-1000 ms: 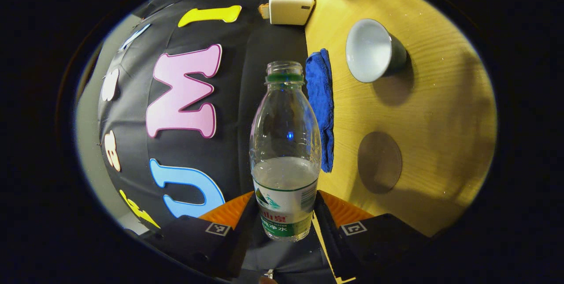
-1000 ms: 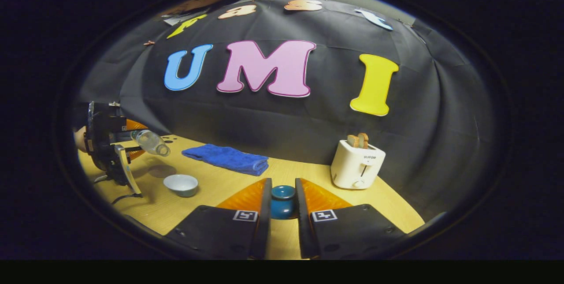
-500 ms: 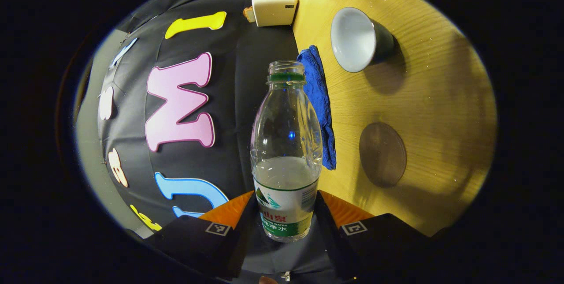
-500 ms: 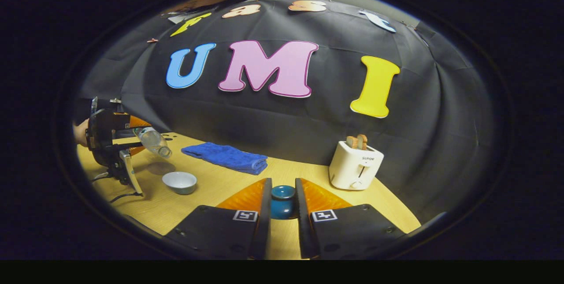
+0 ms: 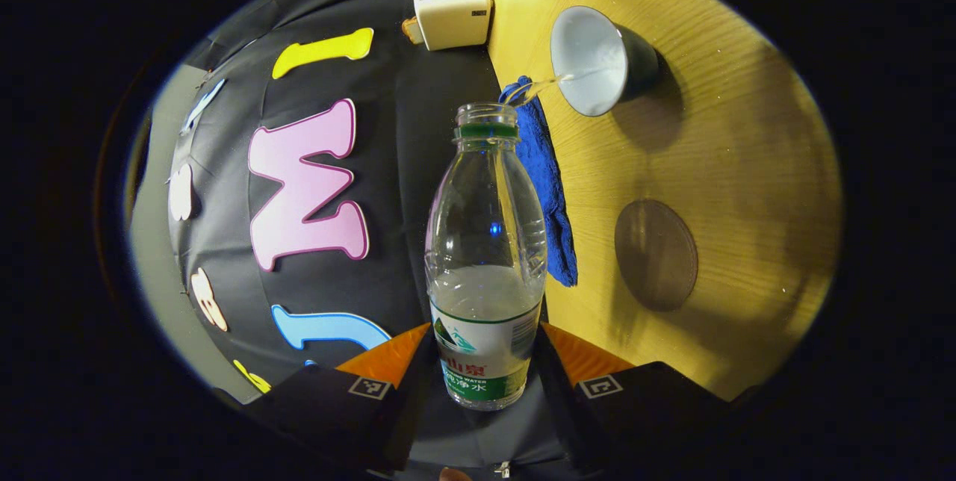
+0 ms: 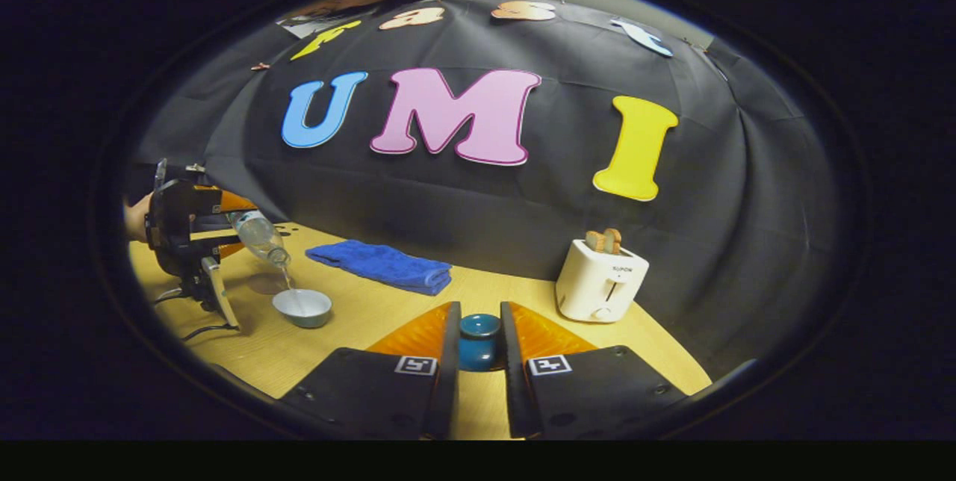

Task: Open the teacup lid with one hand, grasp the water bottle and pour water into the teacup with the other hand; after pouring, place the water bottle on the coaster and then close the teacup lid.

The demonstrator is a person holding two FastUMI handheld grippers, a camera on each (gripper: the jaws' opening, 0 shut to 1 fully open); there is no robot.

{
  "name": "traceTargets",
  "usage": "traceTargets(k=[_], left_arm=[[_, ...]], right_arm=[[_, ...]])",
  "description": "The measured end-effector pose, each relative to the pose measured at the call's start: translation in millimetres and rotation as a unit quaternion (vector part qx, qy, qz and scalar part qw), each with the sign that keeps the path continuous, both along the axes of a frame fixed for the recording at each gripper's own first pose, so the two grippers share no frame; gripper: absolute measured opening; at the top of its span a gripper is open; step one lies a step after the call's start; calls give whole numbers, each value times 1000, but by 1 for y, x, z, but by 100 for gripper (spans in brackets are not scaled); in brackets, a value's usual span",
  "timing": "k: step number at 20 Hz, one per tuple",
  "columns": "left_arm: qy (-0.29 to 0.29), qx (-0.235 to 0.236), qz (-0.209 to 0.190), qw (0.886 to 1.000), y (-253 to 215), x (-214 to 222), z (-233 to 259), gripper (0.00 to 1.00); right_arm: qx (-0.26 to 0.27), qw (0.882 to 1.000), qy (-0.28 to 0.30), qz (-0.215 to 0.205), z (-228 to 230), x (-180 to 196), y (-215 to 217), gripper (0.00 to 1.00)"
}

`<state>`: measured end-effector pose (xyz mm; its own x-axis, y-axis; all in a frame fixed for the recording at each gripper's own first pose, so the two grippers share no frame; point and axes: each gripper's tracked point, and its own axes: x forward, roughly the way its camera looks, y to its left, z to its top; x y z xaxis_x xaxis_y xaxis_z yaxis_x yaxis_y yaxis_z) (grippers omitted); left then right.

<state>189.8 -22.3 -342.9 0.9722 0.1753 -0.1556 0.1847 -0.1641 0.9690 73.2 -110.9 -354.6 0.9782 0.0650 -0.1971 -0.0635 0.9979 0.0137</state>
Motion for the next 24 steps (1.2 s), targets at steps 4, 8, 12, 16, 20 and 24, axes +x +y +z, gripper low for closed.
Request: traceTargets(k=[4,8,12,16,20,24], left_arm=[[-1,9,-2,1000,1,0,1,76],[-6,20,-7,1000,0,1,6,76],[-10,36,-16,999,-1,4,10,76],[-16,53,-24,998,-2,5,15,76],[-22,65,-35,997,-5,7,22,76],[-28,87,-50,995,-7,12,30,76]], right_arm=[[2,1000,2,2,0,-1,1,30],[4,1000,1,2,0,-3,1,34],[8,1000,-1,1,2,-6,0,30],[8,1000,-2,-2,2,-7,-3,30],[9,1000,-6,-3,4,-8,-6,34],[13,1000,-9,-5,5,-8,-8,34]])
